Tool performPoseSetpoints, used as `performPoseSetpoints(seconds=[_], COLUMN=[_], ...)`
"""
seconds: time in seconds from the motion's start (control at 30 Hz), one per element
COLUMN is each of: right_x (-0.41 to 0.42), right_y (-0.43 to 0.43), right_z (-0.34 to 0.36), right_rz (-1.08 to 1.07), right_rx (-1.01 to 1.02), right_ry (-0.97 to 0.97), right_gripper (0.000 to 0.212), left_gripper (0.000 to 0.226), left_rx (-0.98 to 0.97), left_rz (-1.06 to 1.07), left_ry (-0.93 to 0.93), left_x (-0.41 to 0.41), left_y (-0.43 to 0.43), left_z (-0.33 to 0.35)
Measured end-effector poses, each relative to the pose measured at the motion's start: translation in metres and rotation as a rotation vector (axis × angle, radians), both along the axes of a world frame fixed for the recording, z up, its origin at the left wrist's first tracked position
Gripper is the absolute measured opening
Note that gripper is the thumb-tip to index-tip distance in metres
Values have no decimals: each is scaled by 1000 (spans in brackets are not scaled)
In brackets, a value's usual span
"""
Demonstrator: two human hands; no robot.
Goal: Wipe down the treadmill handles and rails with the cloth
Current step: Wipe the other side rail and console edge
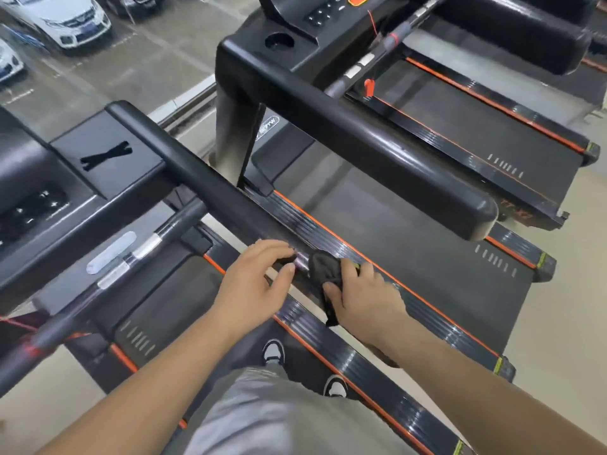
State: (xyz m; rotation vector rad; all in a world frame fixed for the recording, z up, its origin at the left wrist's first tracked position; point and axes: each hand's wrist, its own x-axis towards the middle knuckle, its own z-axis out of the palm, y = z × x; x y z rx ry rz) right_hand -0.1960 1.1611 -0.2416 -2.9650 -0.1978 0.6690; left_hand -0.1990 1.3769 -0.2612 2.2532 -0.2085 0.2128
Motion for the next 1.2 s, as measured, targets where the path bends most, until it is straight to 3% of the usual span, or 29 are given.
performPoseSetpoints(seconds=[0.17, 0.33, 0.37, 0.5, 0.67, 0.8, 0.87, 0.93, 1.0, 1.07, 1.13, 1.2], right_x=[63, 112, 112, 79, 27, 35, 47, 69, 97, 112, 116, 112], right_y=[92, 162, 163, 127, 95, 121, 127, 120, 108, 95, 83, 74], right_z=[-11, -21, -17, -15, -27, -25, -17, -7, 7, 20, 35, 55], right_rz=[58, 58, 60, 119, 155, 109, 134, 97, -37, -179, -286, -464], right_rx=[26, 173, 161, 66, -192, -345, -336, -149, 185, 472, 707, 1084], right_ry=[-115, -340, -304, -281, -408, -238, -206, -131, 11, 19, -43, 113], right_gripper=[64, 59, 60, 64, 81, 125, 122, 91, 47, 9, 11, 6], left_gripper=[16, 13, 13, 16, 15, 14, 14, 13, 15, 17, 16, 17], left_rx=[-43, -90, -108, -196, -245, -301, -312, -311, -304, -305, -302, -299], left_rz=[179, 328, 351, 368, 350, 340, 349, 355, 370, 399, 417, 410], left_ry=[125, 210, 223, 292, 316, 331, 336, 334, 339, 353, 350, 340], left_x=[1, 12, 15, 21, 32, 36, 36, 36, 35, 34, 35, 38], left_y=[45, 73, 77, 83, 79, 78, 83, 90, 96, 100, 103, 103], left_z=[2, 1, 0, -9, -19, -18, -17, -15, -12, -9, -7, -4])
